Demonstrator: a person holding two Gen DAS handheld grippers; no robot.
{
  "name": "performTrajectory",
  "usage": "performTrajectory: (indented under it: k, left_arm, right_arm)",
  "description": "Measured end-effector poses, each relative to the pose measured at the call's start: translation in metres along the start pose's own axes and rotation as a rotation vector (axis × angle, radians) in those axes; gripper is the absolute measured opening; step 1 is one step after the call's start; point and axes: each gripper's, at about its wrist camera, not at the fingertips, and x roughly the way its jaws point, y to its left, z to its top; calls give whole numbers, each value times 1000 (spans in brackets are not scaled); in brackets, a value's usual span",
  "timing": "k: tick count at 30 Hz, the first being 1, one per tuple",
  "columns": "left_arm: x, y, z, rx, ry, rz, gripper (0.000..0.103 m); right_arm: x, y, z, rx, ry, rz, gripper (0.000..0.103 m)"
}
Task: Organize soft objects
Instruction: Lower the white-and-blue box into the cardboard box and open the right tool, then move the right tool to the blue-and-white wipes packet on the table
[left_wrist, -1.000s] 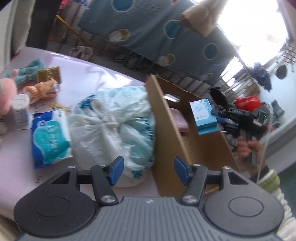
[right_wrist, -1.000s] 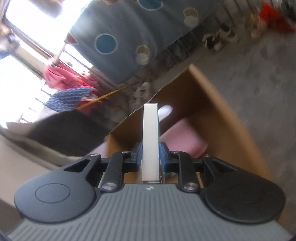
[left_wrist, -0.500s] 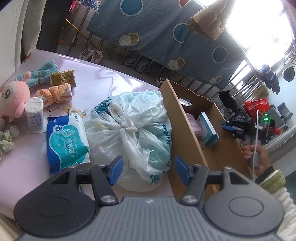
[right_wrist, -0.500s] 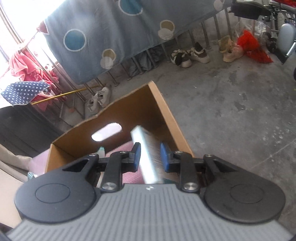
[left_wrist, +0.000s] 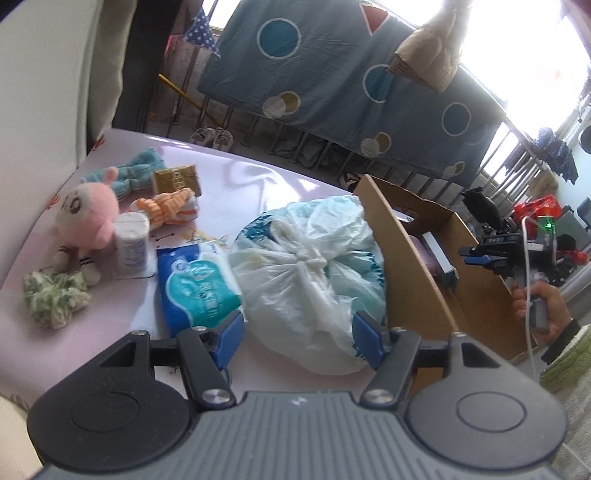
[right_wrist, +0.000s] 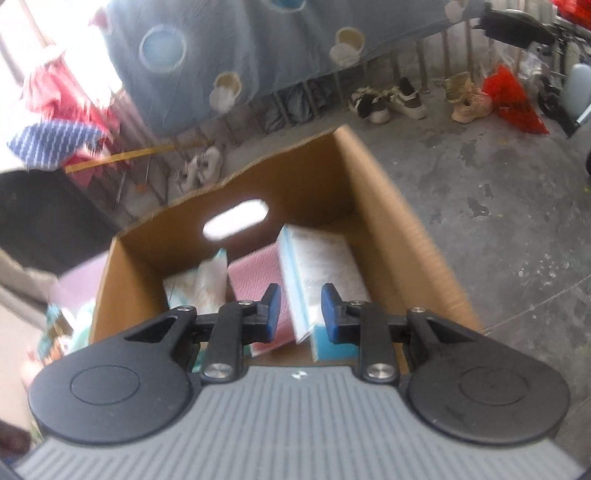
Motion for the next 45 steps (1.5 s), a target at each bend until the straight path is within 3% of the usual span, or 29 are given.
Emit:
performTrajectory:
  k: [7,15,17,20,22,24,28,32,37,45]
  left_arm:
    - [-7,11,1,-25,-15,16,66]
    - [-4,15,2,-34,-8,21,66]
    - [-4,15,1,-33,-9,19,66]
    - [-4,17,1,-32,-10,23,66]
    - [-2,18,1,-37,-7,24,66]
    - [-1,19,1,-44,-4,22,66]
    - [3,20,2,-60,5,11,66]
    - [1,19,1,-42,2,12,67]
    - [-4,22,1,-40,-13,23,69]
    - [-25,23,-11,63,-76,158,76]
  right_arm:
    - [50,23,1,-75,70,-85,23]
    - [72,14,11,-78,46,-187,24]
    - [70,7,13,-35,41,-150,24]
    - [54,0,14,66,33,-15,24]
    - [48,0,12,104,61,94,24]
    - [53,3,8,108,116,147,25]
    - [74,0,2,62,164,-52,25]
    - [79,-19,-1,180,160,-7,23]
    - [64,-13,-6,193,134,7,27]
    - [-16,1,-22,236,52,203,38]
